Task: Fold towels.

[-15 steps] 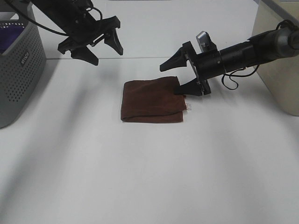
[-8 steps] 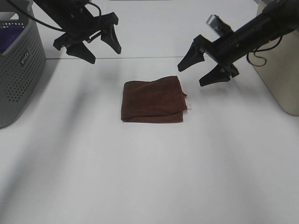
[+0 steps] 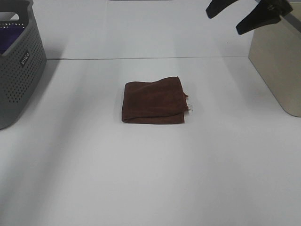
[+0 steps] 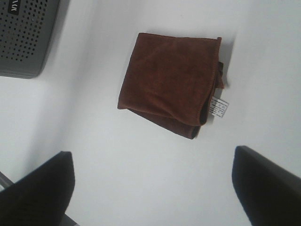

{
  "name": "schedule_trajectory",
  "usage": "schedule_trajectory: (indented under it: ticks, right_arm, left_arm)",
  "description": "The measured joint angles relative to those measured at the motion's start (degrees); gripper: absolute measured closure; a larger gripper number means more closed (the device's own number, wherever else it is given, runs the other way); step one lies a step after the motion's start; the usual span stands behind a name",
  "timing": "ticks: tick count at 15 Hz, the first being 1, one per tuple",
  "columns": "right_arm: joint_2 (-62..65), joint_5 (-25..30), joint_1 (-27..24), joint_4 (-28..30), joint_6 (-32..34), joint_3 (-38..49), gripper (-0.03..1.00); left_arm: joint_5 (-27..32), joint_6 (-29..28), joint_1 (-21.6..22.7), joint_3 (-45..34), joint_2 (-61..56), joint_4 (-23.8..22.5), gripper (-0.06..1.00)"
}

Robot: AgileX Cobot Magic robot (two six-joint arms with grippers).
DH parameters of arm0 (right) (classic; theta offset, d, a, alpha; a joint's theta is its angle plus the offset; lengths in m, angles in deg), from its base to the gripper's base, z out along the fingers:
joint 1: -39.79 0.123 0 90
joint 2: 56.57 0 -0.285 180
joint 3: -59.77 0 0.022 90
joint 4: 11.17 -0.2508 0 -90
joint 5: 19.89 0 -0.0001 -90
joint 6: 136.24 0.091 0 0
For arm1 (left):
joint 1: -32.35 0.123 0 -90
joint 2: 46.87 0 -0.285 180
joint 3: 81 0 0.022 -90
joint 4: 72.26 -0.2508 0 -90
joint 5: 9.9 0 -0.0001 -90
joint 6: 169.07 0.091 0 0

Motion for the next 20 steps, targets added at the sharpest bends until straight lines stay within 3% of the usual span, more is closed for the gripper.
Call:
schedule_trajectory:
  ticks: [3, 6, 8, 15, 18, 20]
  right_arm:
    - [11.5, 0.1, 0.0, 8.0, 4.9, 6.4, 0.11]
    - [22.6, 0.2, 0.0, 13.5, 6.1, 16.4, 0.11]
    - [28.9, 0.2, 0.0, 15.9, 6.2, 23.1, 0.11]
    - [61.9, -7.8, 0.0, 24.3, 6.5, 61.8, 0.11]
    - [73.4, -7.4, 0.0, 24.6, 5.6, 70.0, 0.11]
    - [79.9, -7.5, 0.0, 23.7, 3.5, 70.4, 0.11]
  left_arm:
    - [0.1, -0.8, 0.0, -4.6, -12.8, -6.9, 0.21]
    - [0.1, -3.3, 0.0, -18.9, -26.5, -16.2, 0.21]
    - [0.1, -4.0, 0.0, -28.0, -33.6, -18.5, 0.21]
    - [-0.7, -4.1, 0.0, -74.3, -65.3, -19.0, 0.21]
    - [-1.7, -1.3, 0.0, -84.2, -78.6, -19.0, 0.21]
    - [-1.8, 0.3, 0.0, -87.0, -86.5, -18.5, 0.21]
